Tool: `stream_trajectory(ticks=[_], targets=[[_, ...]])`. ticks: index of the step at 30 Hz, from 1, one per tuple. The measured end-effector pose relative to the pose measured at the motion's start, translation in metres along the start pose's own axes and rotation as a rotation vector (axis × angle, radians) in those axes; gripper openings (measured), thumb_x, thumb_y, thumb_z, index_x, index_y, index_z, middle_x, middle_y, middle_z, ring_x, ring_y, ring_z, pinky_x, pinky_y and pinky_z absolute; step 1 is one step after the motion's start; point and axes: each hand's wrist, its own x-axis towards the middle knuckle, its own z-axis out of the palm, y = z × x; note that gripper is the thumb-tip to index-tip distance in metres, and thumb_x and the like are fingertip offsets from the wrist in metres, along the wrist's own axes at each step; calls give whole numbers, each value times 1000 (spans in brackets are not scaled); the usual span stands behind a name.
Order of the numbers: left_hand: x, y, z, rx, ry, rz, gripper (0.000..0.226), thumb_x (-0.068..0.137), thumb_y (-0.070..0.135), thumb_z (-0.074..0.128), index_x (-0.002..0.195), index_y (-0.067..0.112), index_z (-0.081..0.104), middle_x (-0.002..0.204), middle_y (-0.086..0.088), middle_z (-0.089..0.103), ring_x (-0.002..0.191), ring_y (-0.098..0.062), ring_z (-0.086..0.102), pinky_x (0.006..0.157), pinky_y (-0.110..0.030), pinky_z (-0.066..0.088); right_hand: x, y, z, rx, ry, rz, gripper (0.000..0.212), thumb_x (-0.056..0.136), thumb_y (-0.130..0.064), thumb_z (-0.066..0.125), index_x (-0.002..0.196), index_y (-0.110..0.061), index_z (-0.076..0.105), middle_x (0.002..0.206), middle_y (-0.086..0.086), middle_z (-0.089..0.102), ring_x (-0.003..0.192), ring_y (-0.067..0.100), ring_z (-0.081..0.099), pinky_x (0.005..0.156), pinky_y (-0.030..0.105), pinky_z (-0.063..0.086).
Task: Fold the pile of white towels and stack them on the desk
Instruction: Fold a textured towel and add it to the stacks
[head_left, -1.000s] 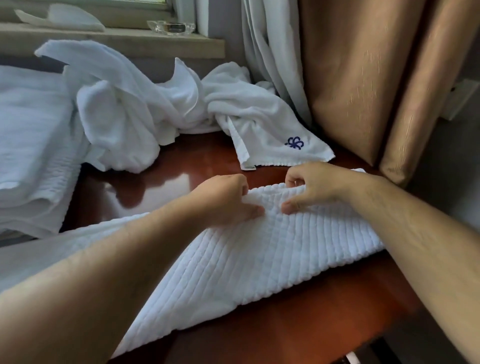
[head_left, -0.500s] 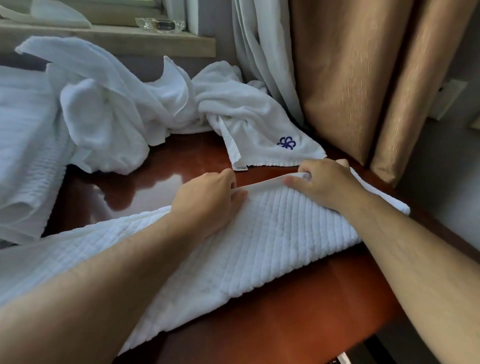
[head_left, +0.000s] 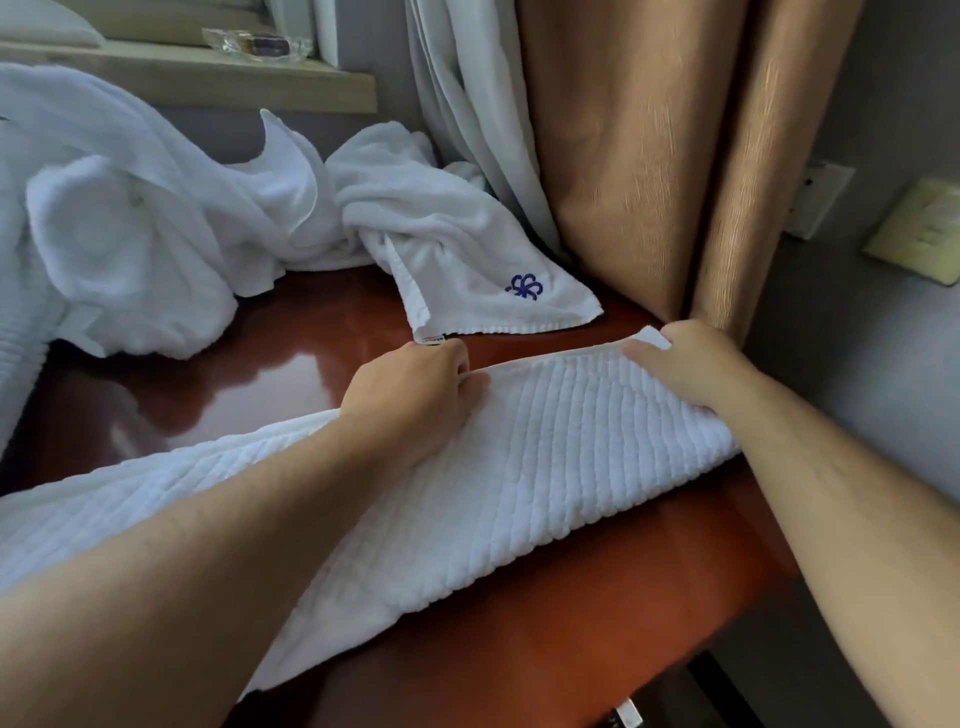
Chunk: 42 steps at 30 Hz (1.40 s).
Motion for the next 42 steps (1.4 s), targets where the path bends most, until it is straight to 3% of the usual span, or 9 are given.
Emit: stream_trajectory(ticks=[5, 10, 13, 15, 17, 21, 26, 36, 42], targets=[[-3, 1, -2, -65, -51, 94, 22, 99, 52, 44, 99, 31, 49, 91, 13, 57, 79, -14, 51, 55, -30, 32, -7, 0, -3, -167, 37, 113, 46, 101, -55, 48, 97, -11, 62, 83, 7, 62, 72, 23, 60, 61, 34, 44], [-21, 3, -11, -28, -30, 240, 38, 99, 51, 44, 131, 32, 49, 131, 9, 47, 118, -15, 38, 90, -30, 33, -35, -29, 2, -262, 409, -60, 29, 101, -44, 51, 108, -19, 65, 108, 5, 64, 103, 28, 58, 93, 48, 45], [-51, 1, -11, -68, -196, 272, 58, 94, 68, 31, 146, 41, 38, 154, 10, 32, 141, -12, 22, 112, -32, 20, -60, -53, 24, -133, 74, -133, 53, 99, -59, 36, 133, -25, 58, 138, 5, 57, 126, 27, 51, 107, 51, 40], [-67, -2, -12, -39, -336, 284, 77, 88, 78, 17, 157, 44, 17, 167, 10, 8, 153, -10, 0, 122, -34, 0, -76, -56, 41, -240, -134, -147, 75, 94, -72, 21, 157, -33, 27, 167, -1, 20, 153, 26, 17, 123, 49, 16], [-74, -9, -17, 36, -398, 325, 84, 83, 82, 8, 158, 45, 0, 169, 10, -8, 154, -10, -13, 125, -40, -7, -80, -53, 43, -281, -167, -135, 80, 91, -76, 12, 161, -37, 6, 170, -6, -3, 156, 23, -7, 124, 50, -1], [-91, -23, -30, 60, -417, 347, 80, 85, 81, 7, 157, 48, -6, 167, 15, -14, 152, -7, -17, 125, -41, -8, -82, -56, 36, -322, -184, -12, 72, 97, -71, 11, 161, -40, 1, 170, -5, -9, 156, 28, -10, 123, 53, -4], [-134, -57, -48, 52, -391, 178, 84, 83, 81, 2, 159, 44, -4, 166, 18, -13, 152, -5, -16, 124, -36, -8, -106, -95, 43, -332, -170, 161, 71, 102, -62, 12, 163, -26, 1, 170, 6, -8, 155, 36, -7, 124, 56, 0], [-237, -146, -108, 158, -176, -347, 74, 94, 68, 22, 156, 28, 26, 168, 6, 16, 154, -18, 8, 121, -43, 10, -220, -233, 112, -305, -291, -449, 82, 95, -71, 19, 162, -24, 7, 170, 5, -8, 155, 33, -14, 121, 56, -8], [-297, -199, -133, 138, -141, -566, 82, 89, 74, 17, 160, 33, 15, 169, 6, 8, 155, -17, 6, 122, -42, 7, -287, -326, 146, -178, -415, -783, 74, 99, -66, 26, 159, -24, 20, 170, 7, 2, 155, 33, -4, 121, 58, -2]])
